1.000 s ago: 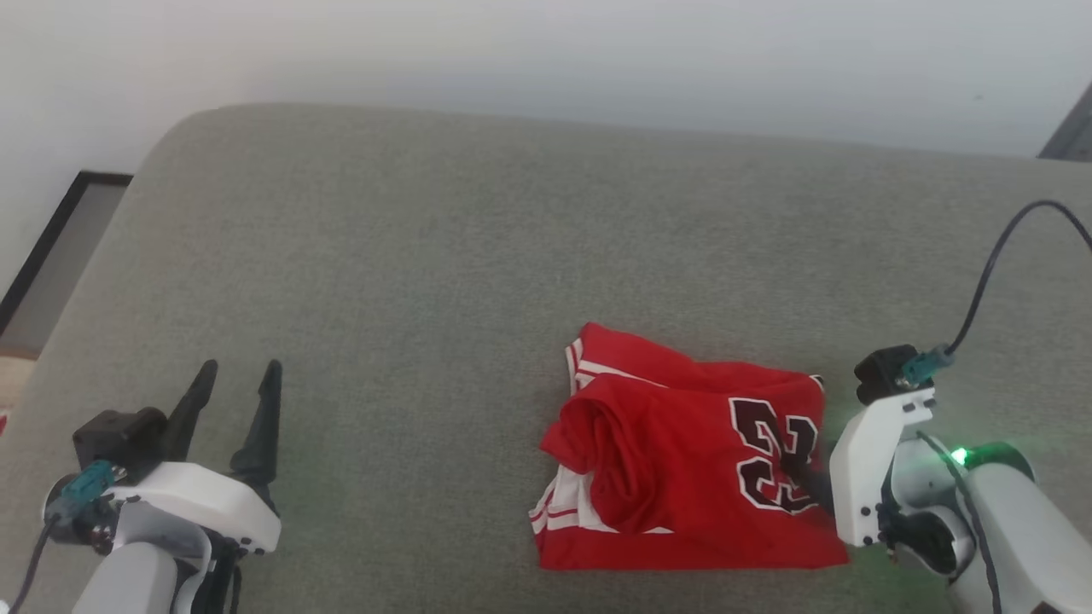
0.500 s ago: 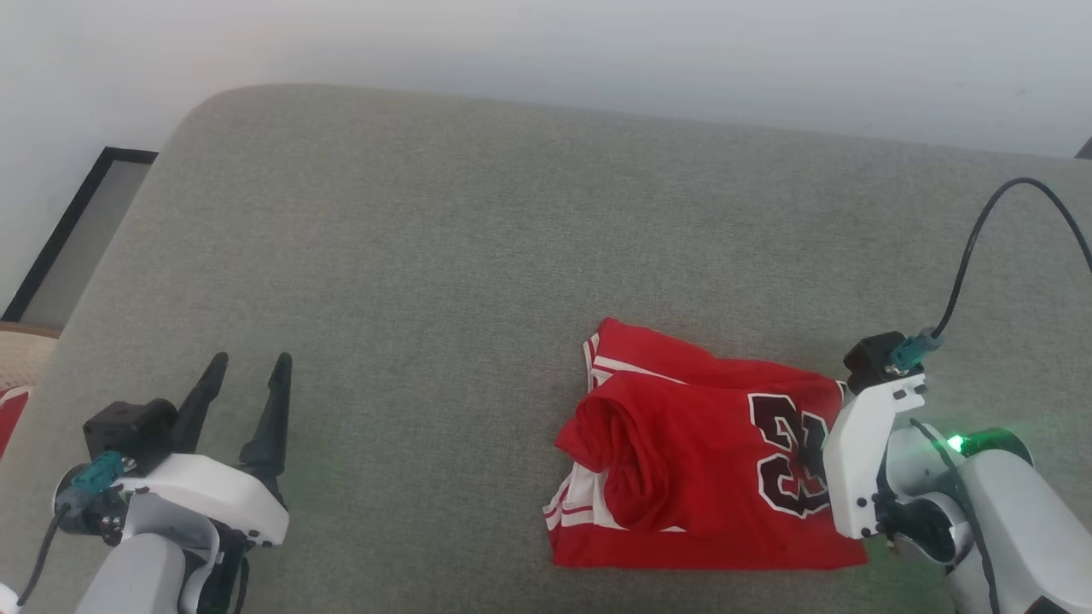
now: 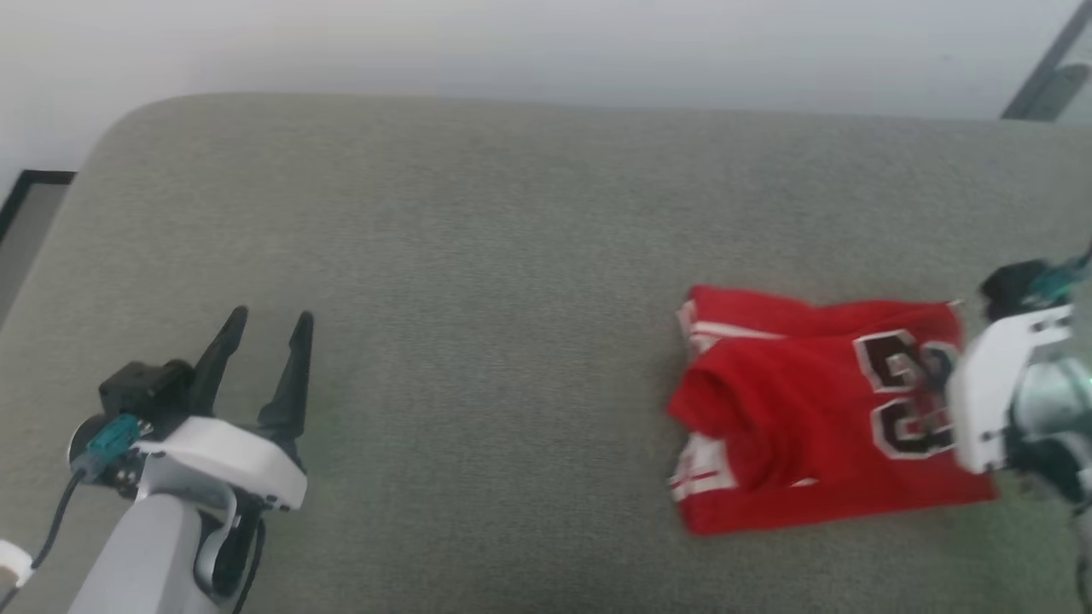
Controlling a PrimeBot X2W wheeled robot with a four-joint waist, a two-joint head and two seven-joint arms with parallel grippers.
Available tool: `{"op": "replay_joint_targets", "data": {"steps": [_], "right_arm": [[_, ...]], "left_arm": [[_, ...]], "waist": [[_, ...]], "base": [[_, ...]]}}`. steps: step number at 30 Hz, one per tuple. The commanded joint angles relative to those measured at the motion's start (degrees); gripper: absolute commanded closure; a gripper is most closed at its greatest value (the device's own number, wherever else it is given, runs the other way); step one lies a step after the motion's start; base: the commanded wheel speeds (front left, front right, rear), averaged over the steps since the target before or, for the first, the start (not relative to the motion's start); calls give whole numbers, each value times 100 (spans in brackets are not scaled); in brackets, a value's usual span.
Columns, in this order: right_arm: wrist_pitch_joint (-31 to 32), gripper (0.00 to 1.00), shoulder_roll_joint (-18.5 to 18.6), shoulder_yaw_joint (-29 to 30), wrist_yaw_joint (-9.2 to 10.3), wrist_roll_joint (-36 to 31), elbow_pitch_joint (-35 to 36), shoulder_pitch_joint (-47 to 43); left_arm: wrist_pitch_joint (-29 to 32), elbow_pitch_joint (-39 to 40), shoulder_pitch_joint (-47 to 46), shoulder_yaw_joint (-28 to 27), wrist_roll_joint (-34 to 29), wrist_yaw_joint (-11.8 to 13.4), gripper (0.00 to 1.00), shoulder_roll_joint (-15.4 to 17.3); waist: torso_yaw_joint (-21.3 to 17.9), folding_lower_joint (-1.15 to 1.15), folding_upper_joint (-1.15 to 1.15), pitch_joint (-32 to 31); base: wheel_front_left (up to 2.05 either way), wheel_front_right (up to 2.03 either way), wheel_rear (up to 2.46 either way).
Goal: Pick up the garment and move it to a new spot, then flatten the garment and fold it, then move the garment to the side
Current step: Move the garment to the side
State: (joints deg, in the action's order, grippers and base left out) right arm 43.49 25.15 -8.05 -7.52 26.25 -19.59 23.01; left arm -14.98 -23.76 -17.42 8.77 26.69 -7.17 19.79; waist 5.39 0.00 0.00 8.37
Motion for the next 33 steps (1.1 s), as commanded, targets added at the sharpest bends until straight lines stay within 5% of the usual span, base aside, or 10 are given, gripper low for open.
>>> {"op": "replay_joint_targets", "data": {"steps": [1, 19, 33], "right_arm": [[24, 100, 88, 66, 5, -3, 35, 107], [-915, 100, 1387, 540, 3, -731, -810, 1506], [-2117, 100, 1125, 792, 3, -1689, -2364, 2590]], "left_arm": [[-23, 27, -104, 14, -62, -25, 0, -19], [-23, 311, -1127, 544, -186, -33, 0, -66], [-23, 285, -1925, 1093, -74, -32, 0, 46]], "waist": [[-137, 0, 0, 98], [-1118, 0, 0, 1028], [-1361, 0, 0, 1752]], "base": [[0, 0, 0], [0, 0, 0], [0, 0, 0]]}}
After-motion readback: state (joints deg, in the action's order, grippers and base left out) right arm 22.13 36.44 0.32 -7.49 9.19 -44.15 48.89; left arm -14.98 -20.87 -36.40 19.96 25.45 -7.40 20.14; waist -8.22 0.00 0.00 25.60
